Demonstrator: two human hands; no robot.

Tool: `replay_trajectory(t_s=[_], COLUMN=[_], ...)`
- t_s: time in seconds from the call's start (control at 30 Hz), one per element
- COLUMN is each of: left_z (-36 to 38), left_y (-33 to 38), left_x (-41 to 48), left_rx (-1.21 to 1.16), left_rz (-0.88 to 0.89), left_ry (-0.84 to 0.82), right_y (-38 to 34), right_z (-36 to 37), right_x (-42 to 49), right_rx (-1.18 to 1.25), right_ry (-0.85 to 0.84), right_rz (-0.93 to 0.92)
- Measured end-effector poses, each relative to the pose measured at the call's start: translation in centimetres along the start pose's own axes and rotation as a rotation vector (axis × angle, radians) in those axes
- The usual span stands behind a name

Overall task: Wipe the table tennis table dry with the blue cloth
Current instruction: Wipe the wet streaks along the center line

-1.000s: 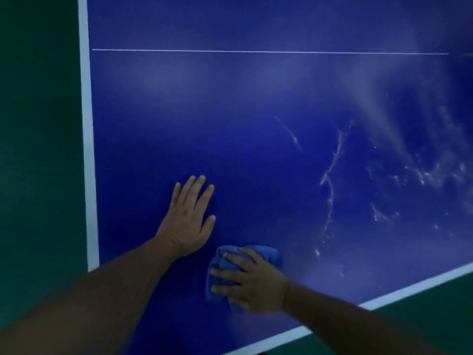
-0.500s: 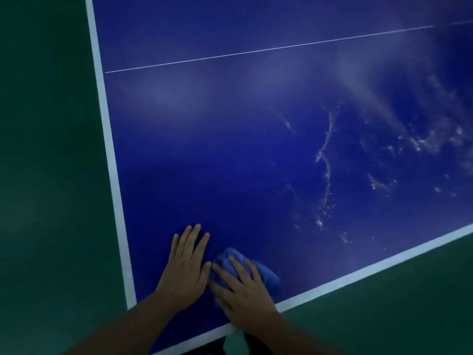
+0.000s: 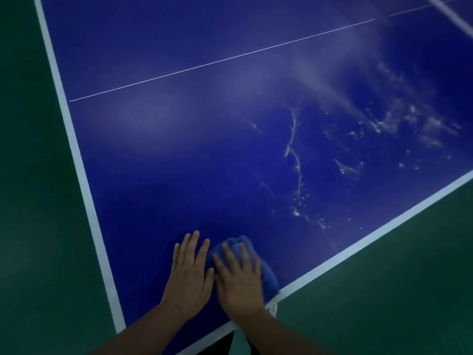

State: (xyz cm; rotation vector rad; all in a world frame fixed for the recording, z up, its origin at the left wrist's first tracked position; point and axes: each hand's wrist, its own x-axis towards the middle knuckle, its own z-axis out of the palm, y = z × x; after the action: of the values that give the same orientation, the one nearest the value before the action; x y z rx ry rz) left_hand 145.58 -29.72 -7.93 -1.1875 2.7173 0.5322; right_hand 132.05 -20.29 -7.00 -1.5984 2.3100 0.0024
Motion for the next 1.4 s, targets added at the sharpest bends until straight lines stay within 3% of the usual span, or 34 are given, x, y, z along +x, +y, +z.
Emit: replay_trajectory(t_s=[0.07,0.17,0.37,0.43,0.5,0.63,0.73,0.83,1.03,1.2,1.3,1.33,1.4], left_z=[-0.1,-0.1,0.2,0.3,0.6,1.3,1.6,1.6,2.4,2.4,2.2,2.2,2.1], left_y=[0.0,-0.3,1.3,2.3,3.0,4.4,5.6,7.4,12.7,17.4,19.5,19.9,21.1], left_x=[0.2,0.9,3.0,3.3,3.3,3.7,4.2,4.8,6.0,6.6,7.1,7.1,7.3], left_rx=[0.026,0.001,-0.020,-0.042,-0.055,-0.004,0.023,0.026,0.011,0.001,-0.024,-0.035,-0.058], left_rz=[-0.006,-0.036,0.015,0.021,0.033,0.092,0.127,0.131,0.102,0.054,0.023,0.005,-0.033], left_ry=[0.007,0.037,0.009,0.000,-0.010,-0.029,-0.040,-0.033,-0.070,-0.074,-0.064,-0.064,-0.041], right_y=[-1.8,1.5,18.0,20.2,18.1,8.2,5.3,8.9,24.5,41.1,46.8,46.3,42.5], right_z=[0.1,-0.4,-5.4,-7.0,-6.3,-2.7,-1.4,-1.2,-4.2,-7.7,-10.9,-11.5,-12.1], right_x=[0.7,4.0,7.7,7.4,7.3,3.4,1.6,2.2,4.0,1.9,0.1,0.2,1.5], right_rx=[0.044,0.052,0.165,0.218,0.209,0.161,0.219,0.133,0.102,0.151,0.216,0.229,0.208], right_ry=[-0.006,-0.007,0.108,0.098,0.097,0.066,0.014,0.058,0.232,0.202,0.220,0.296,0.419], right_rz=[-0.067,-0.079,0.621,0.732,0.697,0.380,0.264,0.212,0.455,0.815,1.039,1.030,0.790])
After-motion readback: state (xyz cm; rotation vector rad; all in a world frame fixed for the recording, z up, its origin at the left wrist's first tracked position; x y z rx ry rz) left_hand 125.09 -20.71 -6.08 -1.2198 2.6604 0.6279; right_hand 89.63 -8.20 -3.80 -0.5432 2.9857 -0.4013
